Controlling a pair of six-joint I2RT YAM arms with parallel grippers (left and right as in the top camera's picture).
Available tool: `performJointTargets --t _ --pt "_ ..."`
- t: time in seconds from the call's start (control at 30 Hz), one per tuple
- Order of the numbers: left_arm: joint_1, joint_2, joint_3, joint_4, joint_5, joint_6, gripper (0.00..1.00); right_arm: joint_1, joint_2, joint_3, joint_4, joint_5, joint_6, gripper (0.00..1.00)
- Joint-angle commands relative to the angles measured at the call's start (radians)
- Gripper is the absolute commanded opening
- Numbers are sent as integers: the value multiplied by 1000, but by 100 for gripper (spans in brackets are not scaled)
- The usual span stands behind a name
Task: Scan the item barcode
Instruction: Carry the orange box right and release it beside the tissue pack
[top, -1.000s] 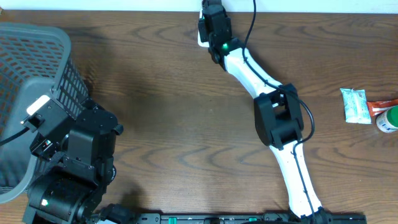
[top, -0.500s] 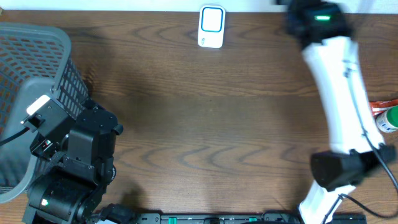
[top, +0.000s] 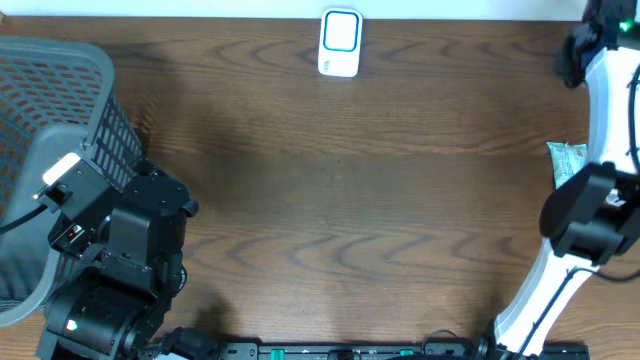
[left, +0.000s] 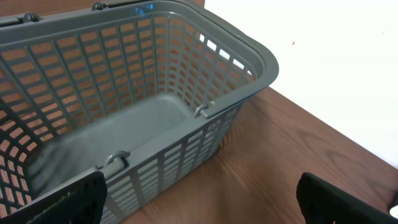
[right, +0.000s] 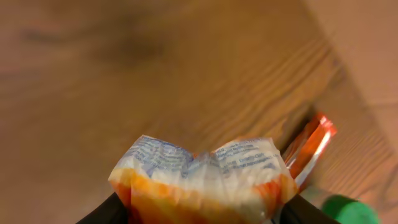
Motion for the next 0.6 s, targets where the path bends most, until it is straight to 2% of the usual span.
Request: performJointTargets --t 0.0,0.33,0.57 --pt "5 0 15 -3 -9 -5 98 -37 65 -2 -1 -27 33 47" --pt "5 0 15 -3 -9 -5 98 -129 234 -2 4 -26 50 48" --pt "5 0 15 -3 -9 -5 98 -194 262 -2 9 -26 50 49"
